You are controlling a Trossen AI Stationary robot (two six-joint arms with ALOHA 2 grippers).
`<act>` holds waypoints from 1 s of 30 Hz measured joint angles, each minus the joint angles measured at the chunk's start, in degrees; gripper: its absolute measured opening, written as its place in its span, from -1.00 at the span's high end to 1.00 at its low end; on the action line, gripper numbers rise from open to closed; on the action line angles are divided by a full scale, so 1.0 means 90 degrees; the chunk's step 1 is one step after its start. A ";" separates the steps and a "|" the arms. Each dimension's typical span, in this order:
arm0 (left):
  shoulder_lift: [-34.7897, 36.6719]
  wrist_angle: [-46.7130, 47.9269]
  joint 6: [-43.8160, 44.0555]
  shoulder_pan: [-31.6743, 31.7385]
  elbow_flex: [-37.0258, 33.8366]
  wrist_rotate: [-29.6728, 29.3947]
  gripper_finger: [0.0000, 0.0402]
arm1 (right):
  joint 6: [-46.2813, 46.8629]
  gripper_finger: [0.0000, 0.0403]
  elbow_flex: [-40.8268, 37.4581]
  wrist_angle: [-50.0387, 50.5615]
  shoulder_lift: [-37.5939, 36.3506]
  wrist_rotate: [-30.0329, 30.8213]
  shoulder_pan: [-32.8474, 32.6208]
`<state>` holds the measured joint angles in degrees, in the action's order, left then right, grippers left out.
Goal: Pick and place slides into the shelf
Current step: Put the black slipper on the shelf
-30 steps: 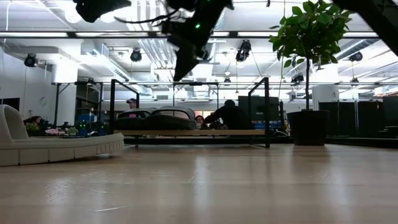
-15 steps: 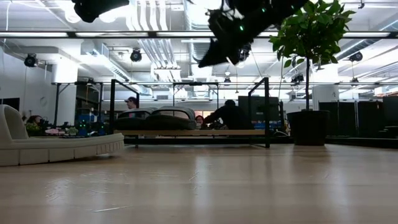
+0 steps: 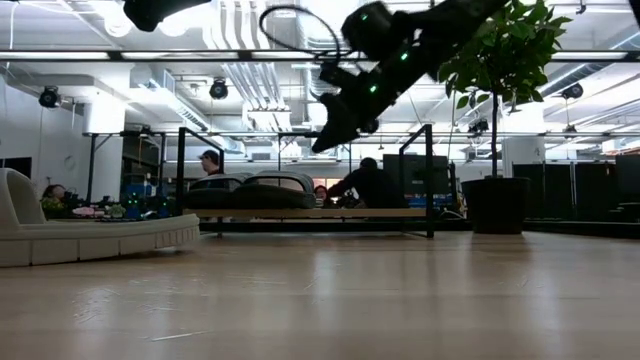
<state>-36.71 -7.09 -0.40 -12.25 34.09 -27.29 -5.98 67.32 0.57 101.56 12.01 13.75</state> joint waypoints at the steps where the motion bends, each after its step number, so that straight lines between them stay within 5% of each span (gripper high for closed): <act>1: 0.0003 0.0001 0.0000 0.0000 0.0000 0.0000 -0.46 | -0.0005 0.96 0.0097 0.0028 0.0139 0.0019 0.0022; 7: -0.0001 0.0009 0.0000 0.0002 0.0000 0.0002 -0.46 | -0.0156 0.96 0.0600 0.0831 0.0731 0.1003 0.0102; 30: 0.0107 0.0007 -0.0005 0.0000 -0.0080 0.0015 -0.46 | -0.0313 0.96 0.1573 0.0857 0.1710 0.0627 0.0567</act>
<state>-35.75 -7.03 -0.45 -12.25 33.36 -27.16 -8.80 81.48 8.28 116.95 17.65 18.86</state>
